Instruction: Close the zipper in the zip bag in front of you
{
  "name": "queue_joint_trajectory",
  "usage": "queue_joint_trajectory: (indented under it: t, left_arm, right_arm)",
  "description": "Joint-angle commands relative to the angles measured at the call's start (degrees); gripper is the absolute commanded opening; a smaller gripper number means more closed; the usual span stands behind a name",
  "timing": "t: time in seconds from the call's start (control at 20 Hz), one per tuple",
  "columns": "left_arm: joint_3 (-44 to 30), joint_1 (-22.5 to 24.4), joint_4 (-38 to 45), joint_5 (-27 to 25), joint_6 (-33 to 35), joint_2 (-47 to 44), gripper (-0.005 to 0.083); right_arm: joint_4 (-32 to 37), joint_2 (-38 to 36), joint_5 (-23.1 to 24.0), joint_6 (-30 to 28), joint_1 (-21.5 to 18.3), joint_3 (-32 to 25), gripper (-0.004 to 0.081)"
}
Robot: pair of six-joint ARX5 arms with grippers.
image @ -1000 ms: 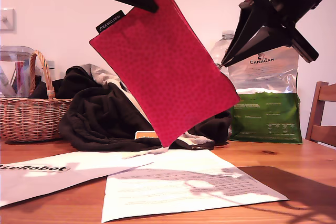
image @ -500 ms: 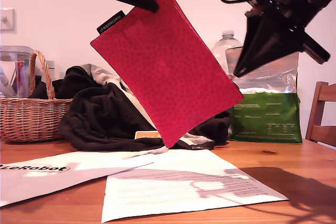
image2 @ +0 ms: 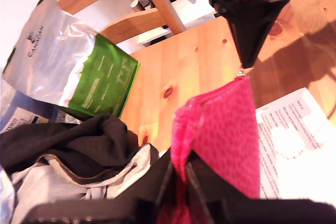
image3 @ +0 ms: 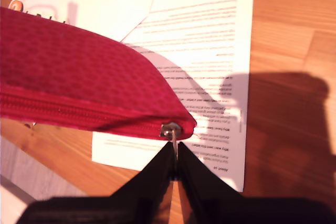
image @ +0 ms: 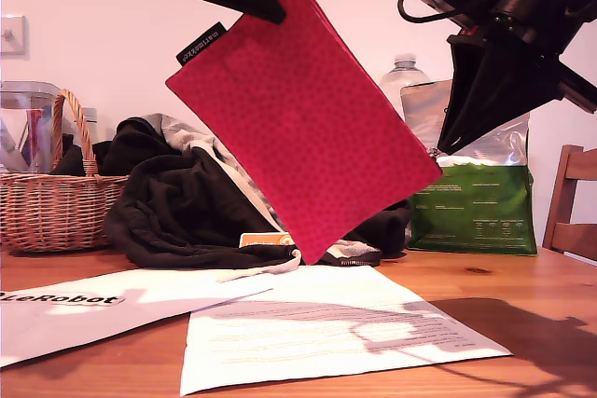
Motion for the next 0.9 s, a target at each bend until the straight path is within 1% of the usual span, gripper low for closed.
queue_joint_trajectory:
  t: [0.0, 0.15, 0.2, 0.25, 0.4, 0.45, 0.5, 0.55, 0.6, 0.65, 0.85]
  left_arm:
    - [0.3, 0.9, 1.8, -0.2, -0.4, -0.3, -0.0021]
    - [0.3, 0.8, 1.6, 0.6, -0.5, -0.3, -0.0021]
    - [0.3, 0.8, 1.2, 0.7, -0.4, -0.3, -0.0021]
    - [0.3, 0.7, 0.6, 0.7, -0.4, -0.3, -0.0021]
    - [0.3, 0.3, -0.6, 0.7, -0.4, -0.1, -0.0021]
    - [0.3, 0.3, -0.8, 0.7, -0.4, 0.2, -0.0021]
    - [0.3, 0.3, -1.0, 0.6, -0.5, 0.4, -0.0021]
    - [0.3, 0.1, -1.2, 0.5, -0.5, 0.8, -0.0021]
    - [0.3, 0.0, -1.1, 0.0, -0.6, 1.3, -0.0021]
    - [0.3, -0.2, -0.7, -0.9, -0.6, 1.8, -0.0021]
    - [0.3, -0.5, 3.0, -2.4, -1.7, 5.3, -0.0021]
  right_arm:
    - [-0.9, 0.7, -1.4, -0.2, -0.2, -0.9, 0.0014]
    - [1.1, 0.7, -9.7, 0.1, -0.2, -0.9, 0.0224]
    - [1.6, 0.7, -12.0, 0.2, -0.2, -0.9, 0.0252]
    - [1.8, 0.7, -14.0, 0.2, -0.2, -0.9, 0.0259]
    - [1.6, 0.6, -15.3, -0.4, -0.8, -0.9, 0.0262]
    - [1.6, 0.5, -16.5, -0.5, -1.5, -0.9, 0.0247]
    - [1.4, 0.5, -18.0, -1.3, -2.2, -0.9, 0.0163]
    - [1.4, 0.4, -18.7, -1.4, -2.8, -0.9, 0.0027]
    - [1.4, 0.3, -18.7, -1.6, -3.1, -0.9, -0.0003]
    - [1.4, 0.2, -18.7, -1.6, -3.6, -0.9, -0.0011]
    - [1.1, 0.2, -18.7, -1.6, -5.8, -0.9, -0.0012]
